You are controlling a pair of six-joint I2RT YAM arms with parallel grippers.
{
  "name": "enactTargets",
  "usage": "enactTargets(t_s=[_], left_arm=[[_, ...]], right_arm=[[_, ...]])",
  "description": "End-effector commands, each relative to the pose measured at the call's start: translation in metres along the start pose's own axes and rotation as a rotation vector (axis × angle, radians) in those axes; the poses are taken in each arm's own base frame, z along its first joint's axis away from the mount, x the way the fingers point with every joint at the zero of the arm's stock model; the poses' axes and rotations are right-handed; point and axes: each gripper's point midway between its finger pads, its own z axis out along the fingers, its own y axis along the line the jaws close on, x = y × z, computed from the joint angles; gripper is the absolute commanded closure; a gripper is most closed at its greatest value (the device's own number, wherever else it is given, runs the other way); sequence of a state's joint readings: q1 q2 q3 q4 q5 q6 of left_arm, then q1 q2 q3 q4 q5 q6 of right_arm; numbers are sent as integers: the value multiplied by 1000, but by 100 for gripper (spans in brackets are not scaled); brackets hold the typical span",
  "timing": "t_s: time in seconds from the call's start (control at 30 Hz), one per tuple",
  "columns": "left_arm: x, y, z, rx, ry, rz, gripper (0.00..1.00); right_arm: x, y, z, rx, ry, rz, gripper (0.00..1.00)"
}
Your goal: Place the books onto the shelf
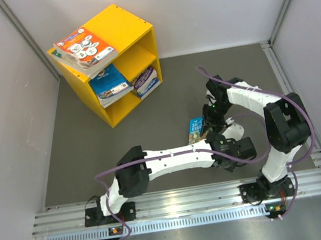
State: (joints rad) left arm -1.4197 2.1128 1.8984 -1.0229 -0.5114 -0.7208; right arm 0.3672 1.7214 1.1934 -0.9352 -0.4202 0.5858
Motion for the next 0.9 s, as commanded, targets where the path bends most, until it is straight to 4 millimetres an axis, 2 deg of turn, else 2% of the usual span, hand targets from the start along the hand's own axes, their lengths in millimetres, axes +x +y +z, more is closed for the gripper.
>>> enactTargets(t_s=[0.0, 0.07, 0.13, 0.3, 0.43, 0.47, 0.53, 0.57, 0.67, 0.7, 0.73, 0.8, 0.83, 0.87], left_arm=[[1, 22, 9, -108, 30, 43, 9], [6, 44, 15, -220, 49, 64, 9], [8, 54, 18, -268, 51, 74, 9], [8, 50, 21, -246, 47, 82, 16], [3, 51, 18, -254, 25, 93, 30], [0, 48, 16, -249, 18, 94, 37], [-2, 50, 13, -266, 8, 108, 44], [-6, 45, 10, -263, -9, 109, 55], [-14, 43, 3, -279, -38, 120, 72], [-15, 43, 3, -281, -41, 119, 87], [-16, 42, 1, -277, -44, 116, 97], [-19, 44, -2, -277, -54, 91, 100], [-18, 44, -4, -271, -53, 84, 100], [-23, 45, -8, -259, -63, 65, 100]], right_arm=[[4, 21, -27, -89, -22, -15, 100], [8, 19, -28, -88, -17, -15, 100], [11, 19, -29, -95, -13, -16, 100], [16, 19, -30, -102, -3, -8, 100], [13, 22, -30, -104, 1, -1, 100], [11, 24, -31, -106, -2, 0, 100], [8, 24, -30, -99, 3, 7, 100], [7, 26, -31, -99, 1, 2, 100], [7, 25, -28, -90, 14, 5, 100], [7, 25, -28, -88, 14, 9, 100], [7, 25, -28, -89, 16, 6, 98], [6, 27, -29, -93, 12, 1, 85], [6, 27, -30, -96, 13, -9, 51], [-1, 31, -38, -107, -6, -21, 30]])
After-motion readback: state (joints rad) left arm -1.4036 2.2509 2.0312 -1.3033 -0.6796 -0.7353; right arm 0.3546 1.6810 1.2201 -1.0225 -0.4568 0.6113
